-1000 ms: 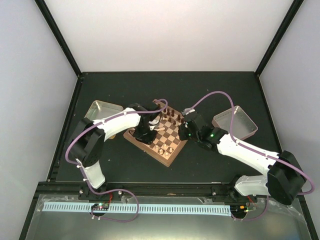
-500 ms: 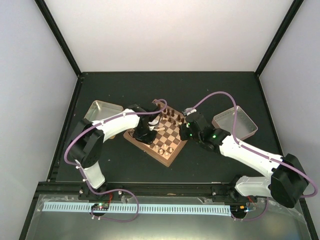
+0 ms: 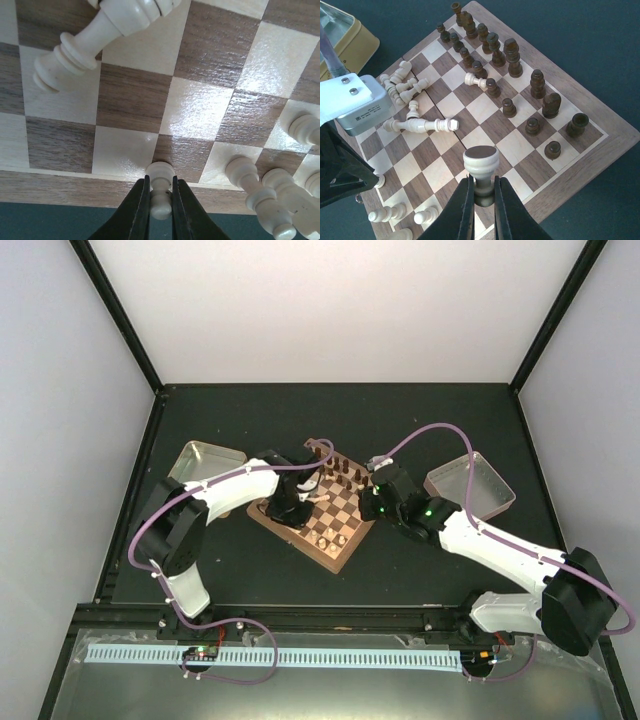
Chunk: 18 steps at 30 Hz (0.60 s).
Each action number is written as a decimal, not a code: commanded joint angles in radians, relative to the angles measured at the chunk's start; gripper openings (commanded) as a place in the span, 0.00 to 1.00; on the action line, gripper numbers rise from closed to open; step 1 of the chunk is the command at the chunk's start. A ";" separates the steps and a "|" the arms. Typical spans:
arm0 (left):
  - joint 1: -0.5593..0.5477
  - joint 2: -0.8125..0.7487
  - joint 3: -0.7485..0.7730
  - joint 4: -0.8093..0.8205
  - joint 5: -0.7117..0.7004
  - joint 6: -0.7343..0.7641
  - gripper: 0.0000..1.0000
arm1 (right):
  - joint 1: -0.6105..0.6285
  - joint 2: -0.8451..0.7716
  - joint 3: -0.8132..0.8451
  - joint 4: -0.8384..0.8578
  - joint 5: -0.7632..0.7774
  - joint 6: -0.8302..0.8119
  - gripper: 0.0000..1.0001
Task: Set up the chess pieces on the board
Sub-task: Place the chess piece on the chessboard.
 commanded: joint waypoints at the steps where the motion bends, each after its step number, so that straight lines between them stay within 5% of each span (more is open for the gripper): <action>1: -0.005 -0.010 0.065 0.027 -0.002 0.005 0.08 | -0.004 -0.021 -0.003 -0.004 0.026 0.004 0.09; 18: -0.014 0.116 0.214 -0.009 0.152 0.098 0.09 | -0.005 -0.035 -0.022 -0.001 0.019 0.016 0.09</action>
